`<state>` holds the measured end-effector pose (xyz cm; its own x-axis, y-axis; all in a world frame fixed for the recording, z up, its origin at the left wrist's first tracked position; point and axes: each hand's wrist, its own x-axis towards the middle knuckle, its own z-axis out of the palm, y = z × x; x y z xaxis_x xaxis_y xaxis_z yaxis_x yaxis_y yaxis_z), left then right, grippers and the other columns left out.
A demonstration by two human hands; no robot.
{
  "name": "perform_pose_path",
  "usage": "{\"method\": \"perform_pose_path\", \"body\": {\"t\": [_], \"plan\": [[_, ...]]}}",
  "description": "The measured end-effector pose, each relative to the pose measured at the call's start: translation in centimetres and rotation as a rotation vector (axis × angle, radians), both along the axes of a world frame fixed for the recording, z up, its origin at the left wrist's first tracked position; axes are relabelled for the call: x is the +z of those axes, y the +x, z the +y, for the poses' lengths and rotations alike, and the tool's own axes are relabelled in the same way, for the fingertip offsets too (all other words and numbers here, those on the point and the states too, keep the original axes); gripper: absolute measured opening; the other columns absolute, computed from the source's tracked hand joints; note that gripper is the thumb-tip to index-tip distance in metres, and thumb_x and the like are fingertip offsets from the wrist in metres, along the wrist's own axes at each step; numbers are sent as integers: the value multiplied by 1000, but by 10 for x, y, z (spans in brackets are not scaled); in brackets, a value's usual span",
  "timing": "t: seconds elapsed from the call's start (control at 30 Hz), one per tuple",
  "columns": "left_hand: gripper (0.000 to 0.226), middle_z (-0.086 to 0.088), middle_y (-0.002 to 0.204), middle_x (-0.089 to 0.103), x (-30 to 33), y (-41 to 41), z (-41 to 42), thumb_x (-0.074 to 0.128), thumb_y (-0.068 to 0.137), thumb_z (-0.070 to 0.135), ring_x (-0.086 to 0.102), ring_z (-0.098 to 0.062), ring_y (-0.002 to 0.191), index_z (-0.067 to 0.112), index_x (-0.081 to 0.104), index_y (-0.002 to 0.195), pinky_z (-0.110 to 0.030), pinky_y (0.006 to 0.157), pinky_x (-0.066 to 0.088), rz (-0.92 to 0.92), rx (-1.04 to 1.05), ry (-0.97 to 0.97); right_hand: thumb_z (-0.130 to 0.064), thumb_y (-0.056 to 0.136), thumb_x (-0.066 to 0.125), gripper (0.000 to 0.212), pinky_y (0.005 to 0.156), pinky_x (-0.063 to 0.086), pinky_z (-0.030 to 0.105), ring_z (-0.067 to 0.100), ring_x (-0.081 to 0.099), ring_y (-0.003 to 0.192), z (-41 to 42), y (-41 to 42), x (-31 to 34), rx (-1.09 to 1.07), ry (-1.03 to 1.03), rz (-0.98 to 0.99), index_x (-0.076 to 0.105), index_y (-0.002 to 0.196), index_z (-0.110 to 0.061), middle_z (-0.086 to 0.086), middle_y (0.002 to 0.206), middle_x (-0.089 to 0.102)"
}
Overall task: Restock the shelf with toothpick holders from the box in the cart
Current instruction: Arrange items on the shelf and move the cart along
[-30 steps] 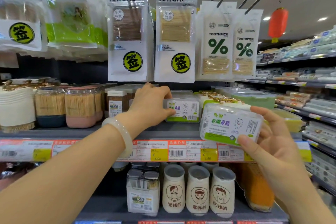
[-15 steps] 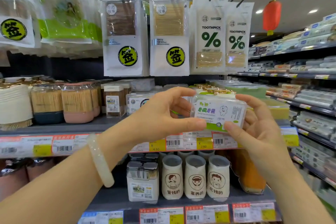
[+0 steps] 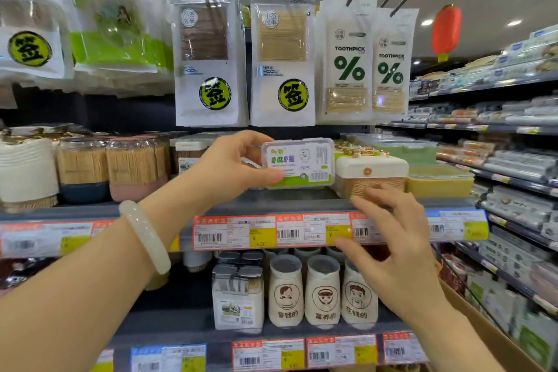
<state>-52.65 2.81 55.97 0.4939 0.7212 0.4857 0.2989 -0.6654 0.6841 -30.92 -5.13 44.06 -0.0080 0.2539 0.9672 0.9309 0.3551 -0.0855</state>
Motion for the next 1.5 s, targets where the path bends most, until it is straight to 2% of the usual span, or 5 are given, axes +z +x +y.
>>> {"method": "perform_pose_path", "body": {"t": [0.2, 0.43, 0.93, 1.33, 1.5], "plan": [[57, 7, 102, 58, -7, 3, 10, 76, 76, 26, 66, -20, 88, 26, 50, 127, -37, 81, 55, 135, 129, 55, -50, 82, 60, 49, 108, 29, 39, 28, 41, 128, 10, 4, -9, -58, 60, -85, 56, 120, -20, 7, 128, 50], [55, 6, 99, 57, -14, 11, 14, 77, 74, 33, 59, -11, 89, 27, 51, 122, -29, 82, 49, 201, 229, 222, -50, 83, 59, 49, 106, 31, 41, 28, 40, 129, 13, 5, -13, -69, 78, -85, 55, 120, -19, 8, 129, 50], [65, 5, 140, 40, -11, 21, 15, 66, 79, 50, 26, -21, 130, 29, 44, 136, -35, 106, 25, 433, 419, 447, -49, 82, 61, 48, 108, 27, 35, 28, 42, 127, 16, 7, -15, -91, 127, -105, 55, 119, -19, 8, 129, 49], [62, 8, 138, 46, -11, 22, 19, 64, 81, 49, 23, -18, 133, 27, 43, 136, -35, 105, 21, 426, 424, 476, -51, 83, 60, 49, 107, 28, 36, 28, 41, 128, 17, 7, -16, -87, 130, -105, 54, 120, -20, 8, 130, 49], [61, 6, 136, 49, -17, 18, 19, 65, 80, 51, 26, -17, 133, 24, 49, 133, -31, 105, 22, 286, 409, 542, -50, 82, 61, 49, 107, 28, 37, 28, 41, 128, 16, 8, -16, -92, 128, -112, 55, 119, -18, 8, 129, 49]]}}
